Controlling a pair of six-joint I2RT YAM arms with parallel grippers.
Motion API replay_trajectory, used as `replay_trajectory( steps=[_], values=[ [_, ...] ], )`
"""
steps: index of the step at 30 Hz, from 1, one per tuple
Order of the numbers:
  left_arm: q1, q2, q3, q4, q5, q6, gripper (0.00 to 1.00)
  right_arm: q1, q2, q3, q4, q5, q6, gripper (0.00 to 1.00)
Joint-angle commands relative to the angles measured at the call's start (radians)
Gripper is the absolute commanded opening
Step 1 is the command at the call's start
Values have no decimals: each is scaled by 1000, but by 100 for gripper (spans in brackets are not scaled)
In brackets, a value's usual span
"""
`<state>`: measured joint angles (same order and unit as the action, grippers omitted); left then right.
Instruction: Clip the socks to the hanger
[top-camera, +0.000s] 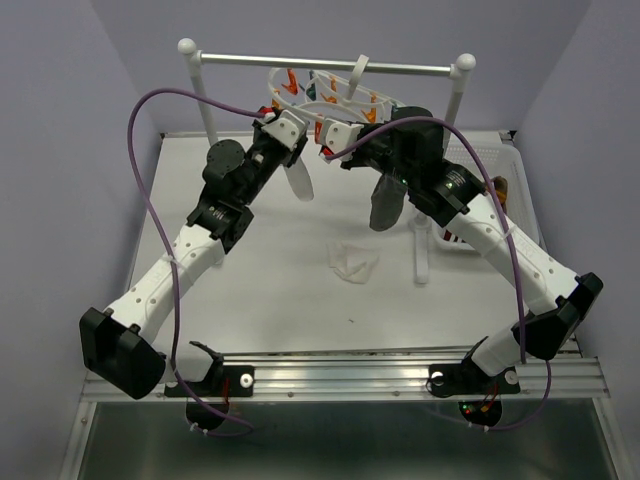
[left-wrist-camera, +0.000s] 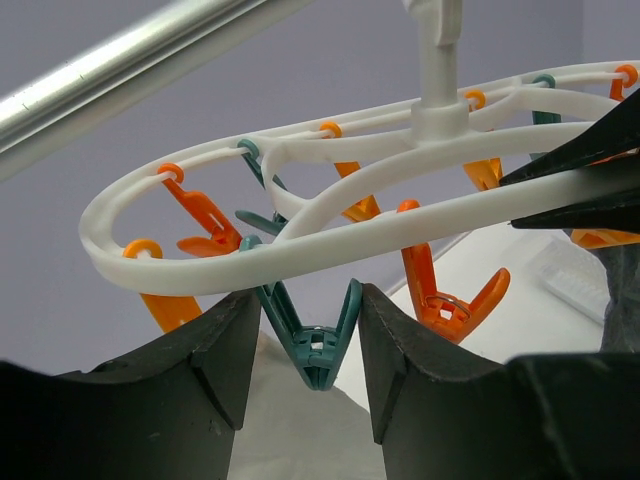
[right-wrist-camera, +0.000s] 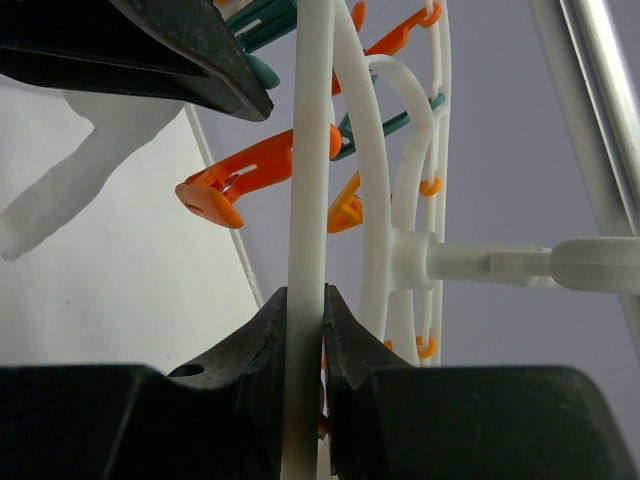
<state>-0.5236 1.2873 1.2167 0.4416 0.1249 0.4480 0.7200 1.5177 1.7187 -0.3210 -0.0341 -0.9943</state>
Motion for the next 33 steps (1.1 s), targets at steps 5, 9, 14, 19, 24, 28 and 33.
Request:
replay_trajectory(
  steps=[5, 9, 14, 19, 24, 28, 33],
  values=[
    [-4, -5, 78, 25, 10, 1, 59, -1, -21, -21, -13, -9, 37, 4],
    [-3, 1, 87, 22, 12, 1, 59, -1, -21, -22, -13, -10, 37, 4],
    [-6, 9, 99, 14, 13, -2, 57, -1, -21, -25, -13, -12, 33, 4],
    [-7, 12, 107, 14, 19, -11, 57, -1, -22, -30, -15, -12, 33, 4],
    [-9, 10, 112, 26, 28, -15, 57, -1, -25, -34, -13, -10, 33, 4],
    [-10, 18, 119, 25, 25, -20, 53, -1, -28, -37, -15, -15, 33, 4],
    [-9, 21, 113, 45, 16, -34, 42, -1, -28, -41, -15, -15, 33, 4]
  ],
)
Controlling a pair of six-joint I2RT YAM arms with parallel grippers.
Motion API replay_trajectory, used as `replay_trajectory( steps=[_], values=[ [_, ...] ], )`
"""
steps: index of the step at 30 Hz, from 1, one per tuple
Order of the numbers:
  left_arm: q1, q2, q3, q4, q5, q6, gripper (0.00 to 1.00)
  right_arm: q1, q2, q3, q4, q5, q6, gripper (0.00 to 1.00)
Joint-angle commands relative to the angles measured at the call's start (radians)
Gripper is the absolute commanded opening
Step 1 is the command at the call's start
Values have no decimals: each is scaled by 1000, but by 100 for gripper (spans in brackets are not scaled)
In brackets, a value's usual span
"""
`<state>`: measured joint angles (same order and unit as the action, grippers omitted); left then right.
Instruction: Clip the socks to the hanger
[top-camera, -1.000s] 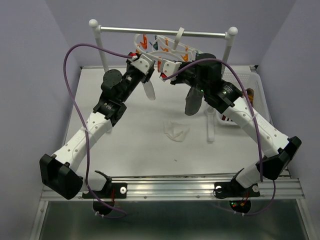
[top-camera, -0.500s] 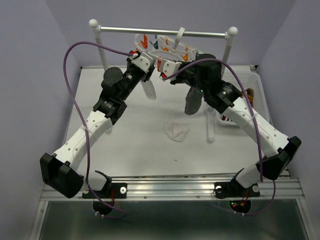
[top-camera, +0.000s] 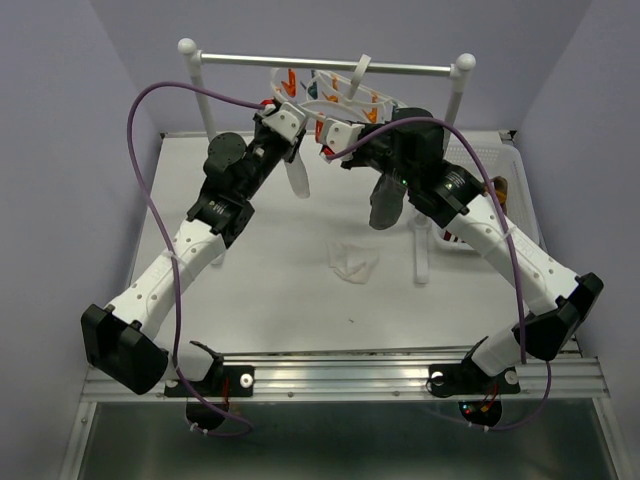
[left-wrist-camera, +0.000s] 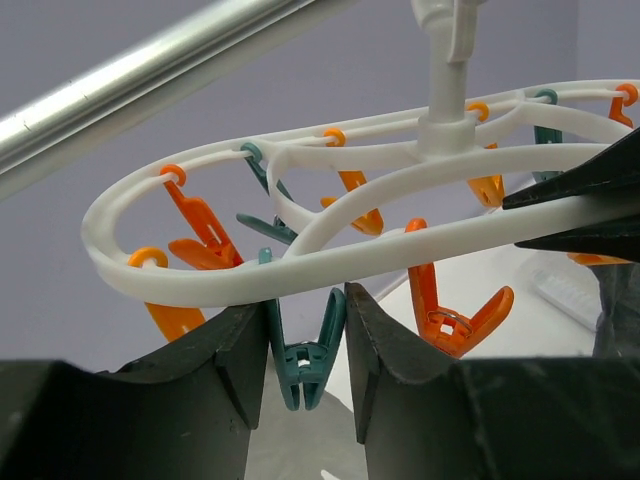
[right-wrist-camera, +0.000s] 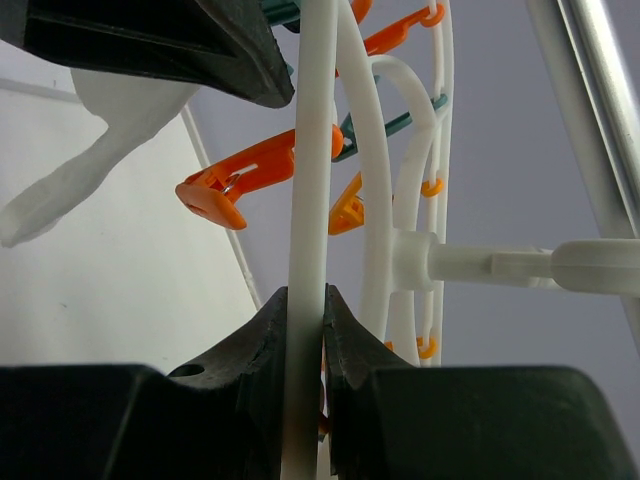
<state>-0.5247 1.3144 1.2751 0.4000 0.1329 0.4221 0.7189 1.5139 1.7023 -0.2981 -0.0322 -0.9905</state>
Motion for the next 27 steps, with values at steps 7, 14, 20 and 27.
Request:
replay_trajectory(
  steps=[7, 14, 20, 27],
  values=[
    [-8, 2, 61, 109, -15, -89, 0, 1, -24, -32, -39, -17, 36, 4],
    [-17, -4, 17, 117, -3, -238, 0, 1, -38, -49, -38, -21, 52, 4],
    [-20, -9, -6, 120, -101, -416, 0, 1, -41, -50, -36, -25, 78, 9],
    [-29, -20, -36, 112, -180, -534, 0, 1, -69, -81, -24, -58, 110, 35]
  ],
)
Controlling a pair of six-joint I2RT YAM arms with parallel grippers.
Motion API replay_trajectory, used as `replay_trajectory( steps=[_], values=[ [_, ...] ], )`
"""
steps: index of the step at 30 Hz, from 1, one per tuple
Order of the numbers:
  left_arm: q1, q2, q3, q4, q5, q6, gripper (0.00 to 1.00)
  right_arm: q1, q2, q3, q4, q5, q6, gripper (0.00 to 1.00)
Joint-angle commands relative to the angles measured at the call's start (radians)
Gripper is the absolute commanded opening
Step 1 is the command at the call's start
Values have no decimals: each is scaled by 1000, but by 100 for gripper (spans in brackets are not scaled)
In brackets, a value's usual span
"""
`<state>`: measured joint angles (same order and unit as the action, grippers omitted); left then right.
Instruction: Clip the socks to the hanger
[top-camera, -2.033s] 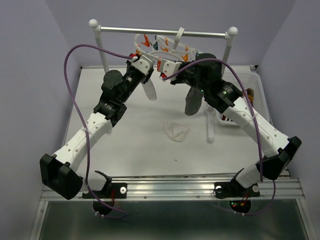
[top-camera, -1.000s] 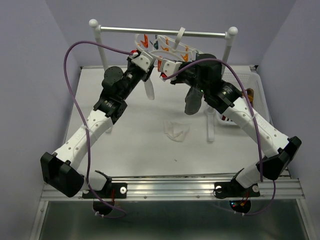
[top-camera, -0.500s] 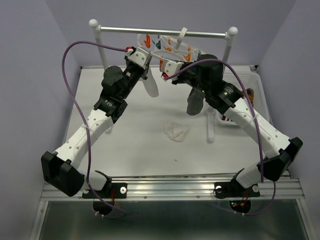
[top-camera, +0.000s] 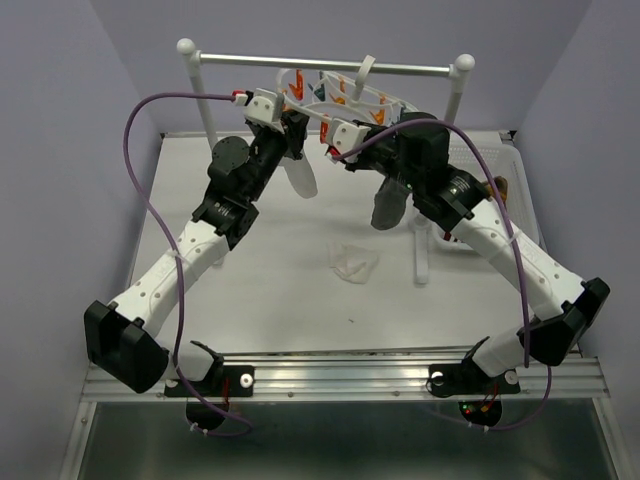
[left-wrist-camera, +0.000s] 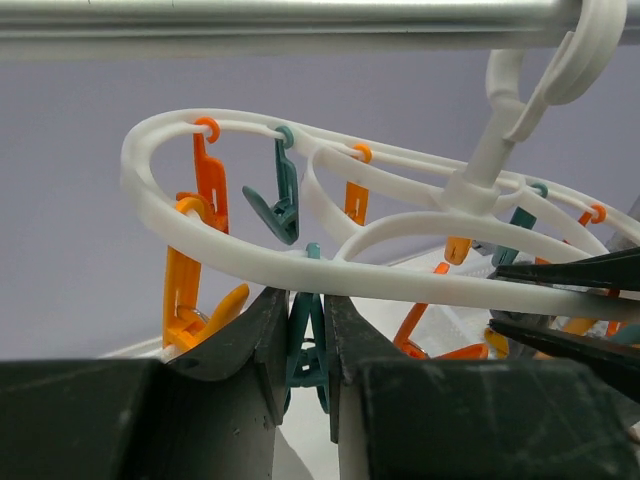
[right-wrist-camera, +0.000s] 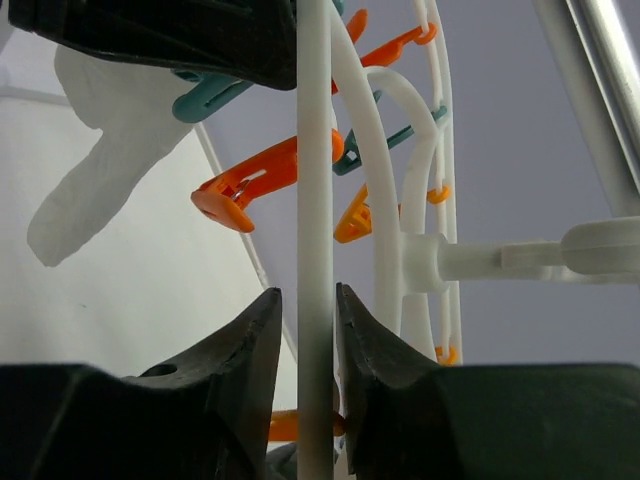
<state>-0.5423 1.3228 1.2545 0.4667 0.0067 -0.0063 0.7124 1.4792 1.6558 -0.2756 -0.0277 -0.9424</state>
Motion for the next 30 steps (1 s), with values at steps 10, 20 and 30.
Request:
replay_trajectory(
  steps=[10, 20, 30],
  values=[
    [-18, -37, -10, -10, -99, -210, 0, 7, -114, -105, -226, -215, -50, 100],
    [-21, -59, -32, -49, -142, -311, 0, 22, -94, -159, -450, -259, 57, 100],
    [-19, -77, -24, -79, -182, -320, 0, 32, -151, -274, -546, -387, 99, 100]
  ],
)
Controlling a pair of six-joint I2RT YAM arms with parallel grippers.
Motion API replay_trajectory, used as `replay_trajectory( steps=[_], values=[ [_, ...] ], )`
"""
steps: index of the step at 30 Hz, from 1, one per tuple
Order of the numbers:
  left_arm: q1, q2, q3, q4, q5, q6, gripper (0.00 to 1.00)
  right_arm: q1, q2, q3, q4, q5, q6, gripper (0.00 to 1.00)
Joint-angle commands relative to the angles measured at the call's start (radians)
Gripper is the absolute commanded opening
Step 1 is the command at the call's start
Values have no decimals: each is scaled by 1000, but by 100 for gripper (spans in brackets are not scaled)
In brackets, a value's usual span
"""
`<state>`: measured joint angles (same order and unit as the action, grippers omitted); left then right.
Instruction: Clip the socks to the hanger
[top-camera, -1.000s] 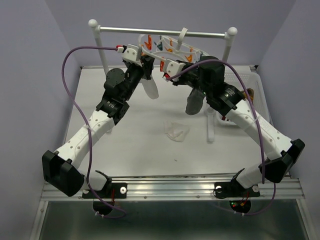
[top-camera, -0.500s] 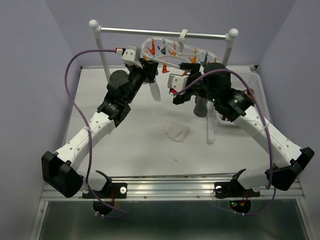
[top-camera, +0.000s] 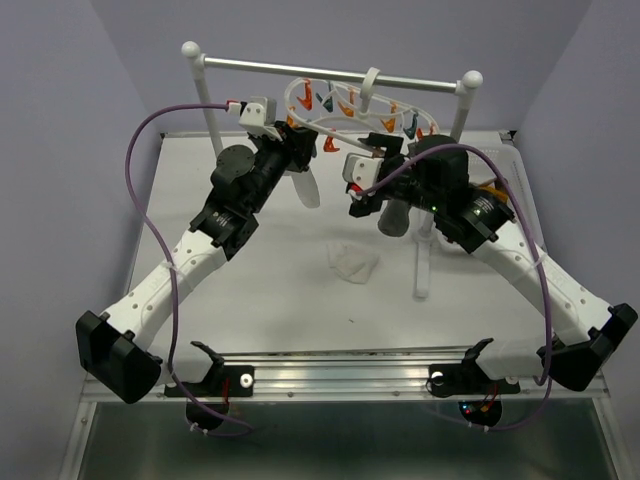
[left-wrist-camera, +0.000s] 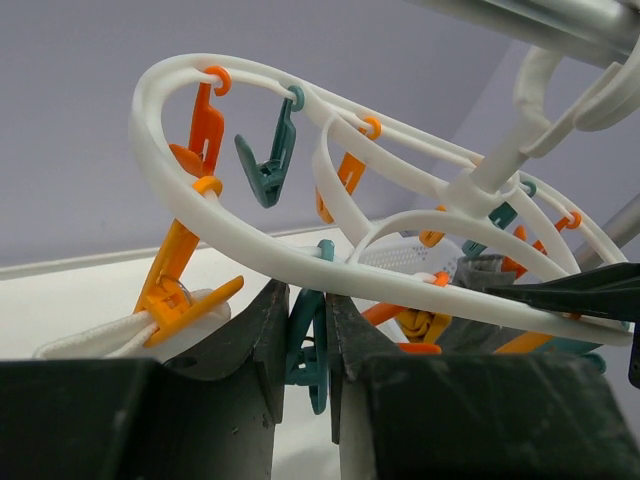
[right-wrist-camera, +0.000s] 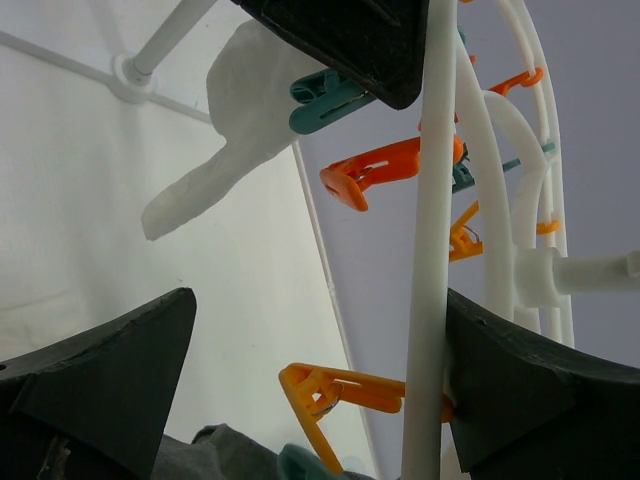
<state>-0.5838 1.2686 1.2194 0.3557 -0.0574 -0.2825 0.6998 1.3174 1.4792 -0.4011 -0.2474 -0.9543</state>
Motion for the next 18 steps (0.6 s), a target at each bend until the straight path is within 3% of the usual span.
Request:
replay_trajectory(
  steps=[1, 8, 18],
  values=[
    [21, -21, 11, 31, -124, -47, 0, 44, 14, -94, -421, -150, 127, 100],
    [22, -11, 22, 13, -165, -66, 0, 44, -82, -86, -182, 94, 175, 100],
    [21, 0, 28, 6, -160, -61, 0, 44, -60, 124, -81, 132, 210, 100]
  ],
)
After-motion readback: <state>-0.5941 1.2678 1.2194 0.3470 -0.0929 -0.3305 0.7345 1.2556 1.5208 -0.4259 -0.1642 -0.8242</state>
